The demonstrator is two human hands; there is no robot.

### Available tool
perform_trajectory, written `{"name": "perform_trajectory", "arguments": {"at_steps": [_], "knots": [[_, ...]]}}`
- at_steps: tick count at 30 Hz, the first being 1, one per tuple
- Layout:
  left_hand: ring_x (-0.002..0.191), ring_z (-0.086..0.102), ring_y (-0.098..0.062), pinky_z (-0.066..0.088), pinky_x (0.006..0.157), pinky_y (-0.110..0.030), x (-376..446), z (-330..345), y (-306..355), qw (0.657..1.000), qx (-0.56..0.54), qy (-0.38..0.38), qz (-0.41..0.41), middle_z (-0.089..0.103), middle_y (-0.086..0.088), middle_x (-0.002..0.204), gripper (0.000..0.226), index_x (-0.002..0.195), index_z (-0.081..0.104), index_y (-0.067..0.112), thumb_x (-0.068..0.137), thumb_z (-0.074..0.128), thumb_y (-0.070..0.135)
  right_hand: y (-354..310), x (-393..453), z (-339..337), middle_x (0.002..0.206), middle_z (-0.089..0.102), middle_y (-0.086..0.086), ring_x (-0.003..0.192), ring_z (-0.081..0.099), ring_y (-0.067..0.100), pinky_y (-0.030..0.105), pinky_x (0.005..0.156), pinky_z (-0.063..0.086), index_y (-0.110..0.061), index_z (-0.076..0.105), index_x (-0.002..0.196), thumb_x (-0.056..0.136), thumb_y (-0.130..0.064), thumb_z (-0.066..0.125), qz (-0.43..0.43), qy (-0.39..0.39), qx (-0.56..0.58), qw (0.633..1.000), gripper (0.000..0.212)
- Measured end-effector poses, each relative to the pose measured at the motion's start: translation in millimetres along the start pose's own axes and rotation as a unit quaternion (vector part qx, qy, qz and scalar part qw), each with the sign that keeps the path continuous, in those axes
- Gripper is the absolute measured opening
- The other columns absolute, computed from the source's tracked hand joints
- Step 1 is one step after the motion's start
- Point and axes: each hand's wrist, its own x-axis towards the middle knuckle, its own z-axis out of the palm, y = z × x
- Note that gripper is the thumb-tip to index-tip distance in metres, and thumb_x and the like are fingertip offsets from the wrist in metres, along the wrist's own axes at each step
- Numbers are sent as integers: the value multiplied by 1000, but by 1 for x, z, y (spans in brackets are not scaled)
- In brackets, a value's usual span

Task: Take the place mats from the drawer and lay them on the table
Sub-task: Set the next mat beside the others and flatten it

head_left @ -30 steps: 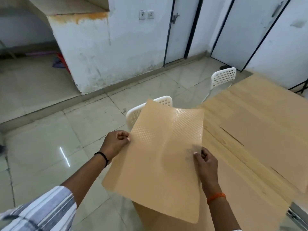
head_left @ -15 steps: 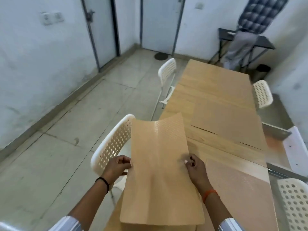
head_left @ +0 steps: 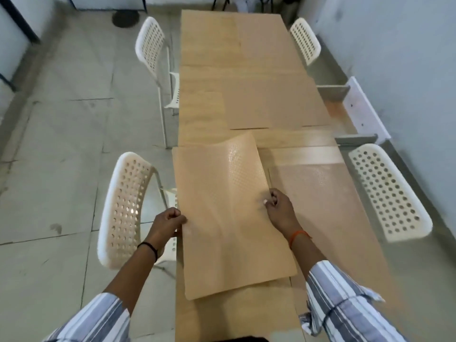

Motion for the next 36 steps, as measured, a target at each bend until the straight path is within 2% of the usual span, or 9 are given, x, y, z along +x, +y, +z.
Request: {"name": "perform_trajectory", "arguments": {"at_steps": [3, 6, 11, 16, 20, 23, 26, 30, 36], "knots": [[73, 49, -21, 45, 67, -32, 1, 10, -5, 1000, -4, 21, -13, 52, -10, 76, 23, 70, 50, 13, 90, 61, 9, 7, -5, -7, 124, 58, 5, 116, 52, 19, 23, 95, 37, -9, 53, 133, 95, -4, 51, 12, 4, -2, 1000, 38], [73, 48, -21, 46, 67, -32, -3, 14, -8, 999, 6, 36, -10, 50, -9, 73, 22, 73, 54, 9, 94, 57, 15, 14, -13, -8, 137, 50, -3, 120, 46, 9, 15, 96, 32, -15, 33, 151, 92, -1, 54, 25, -8, 10, 1000, 63], [78, 53, -24, 53, 65, -28, -11, 10, -14, 999, 35, 27, -10, 54, -11, 82, 22, 86, 63, 4, 97, 55, 21, 32, -20, 4, 156, 31, 9, 142, 34, 24, 28, 113, 28, -20, 16, 156, 86, -6, 65, 35, -21, -35, 999, 87], [77, 60, -25, 55, 77, -40, 0, -6, -17, 999, 49, -12, -17, 62, -10, 81, 22, 88, 68, 2, 95, 59, 21, 30, -27, 26, 152, 25, 11, 138, 29, 30, 34, 112, 28, -13, 21, 154, 84, -11, 66, 51, 39, -95, 993, 83], [72, 62, -20, 53, 69, -31, 7, -17, -23, 996, 52, -65, -17, 64, -7, 75, 18, 85, 68, 4, 94, 61, 18, 18, -37, 51, 159, 20, 11, 142, 21, 33, 46, 115, 25, -13, 28, 152, 85, -18, 65, 69, 88, -203, 973, 77], [78, 67, -21, 52, 65, -29, 15, -24, -32, 993, 55, -106, -23, 69, -8, 79, 14, 85, 70, 7, 92, 63, 18, 0, -57, 83, 160, 21, 10, 145, 20, 31, 46, 117, 23, -14, 31, 151, 87, -21, 63, 69, 103, -164, 979, 71], [78, 69, -23, 51, 66, -31, 20, -32, -35, 986, 81, -147, -19, 71, -9, 79, 15, 81, 69, 8, 92, 63, 16, -21, -91, 126, 159, 23, 9, 145, 21, 29, 46, 117, 24, -15, 34, 149, 87, -24, 64, 53, 85, -134, 986, 69], [75, 70, -20, 50, 66, -29, 19, -37, -33, 971, 132, -200, -2, 72, -11, 78, 21, 76, 68, 6, 93, 61, 15, -37, -130, 174, 161, 18, 6, 148, 16, 28, 48, 118, 22, -18, 32, 149, 85, -33, 64, 54, 28, -174, 983, 73], [68, 69, -12, 50, 61, -23, 11, -38, -32, 945, 226, -231, 42, 72, -8, 80, 21, 75, 68, 9, 94, 61, 16, -34, -155, 194, 164, -2, 3, 151, -2, 30, 66, 116, 11, -20, 22, 152, 87, -52, 56, 86, -13, -237, 968, 80]]}}
